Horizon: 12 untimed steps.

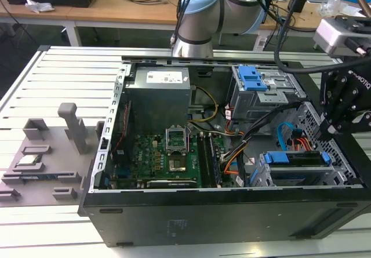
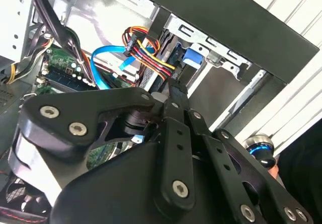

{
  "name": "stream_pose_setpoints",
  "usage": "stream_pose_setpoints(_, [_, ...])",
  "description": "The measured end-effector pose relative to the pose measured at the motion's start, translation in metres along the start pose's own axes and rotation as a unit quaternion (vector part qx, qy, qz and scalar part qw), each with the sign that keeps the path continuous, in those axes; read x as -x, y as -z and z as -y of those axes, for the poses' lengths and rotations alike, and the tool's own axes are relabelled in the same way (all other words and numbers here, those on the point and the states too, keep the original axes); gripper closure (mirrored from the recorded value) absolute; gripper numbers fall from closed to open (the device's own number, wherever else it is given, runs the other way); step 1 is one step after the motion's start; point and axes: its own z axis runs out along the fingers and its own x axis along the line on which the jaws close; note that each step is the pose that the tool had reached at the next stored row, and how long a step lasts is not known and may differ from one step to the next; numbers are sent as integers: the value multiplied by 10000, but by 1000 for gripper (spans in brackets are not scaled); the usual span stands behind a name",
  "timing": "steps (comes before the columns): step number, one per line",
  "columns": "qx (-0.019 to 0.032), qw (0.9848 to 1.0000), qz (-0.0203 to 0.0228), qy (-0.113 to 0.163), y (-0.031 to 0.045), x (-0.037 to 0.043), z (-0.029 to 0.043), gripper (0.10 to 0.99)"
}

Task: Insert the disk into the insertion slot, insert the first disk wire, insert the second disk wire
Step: 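Insert the first disk wire, then insert the second disk wire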

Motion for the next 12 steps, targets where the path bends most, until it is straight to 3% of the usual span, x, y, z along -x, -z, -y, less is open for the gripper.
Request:
stream_pose_setpoints(10, [0,10000,3,0,4,0,0,973])
stream_pose_setpoints(12, [0,10000,4,0,4,0,0,851])
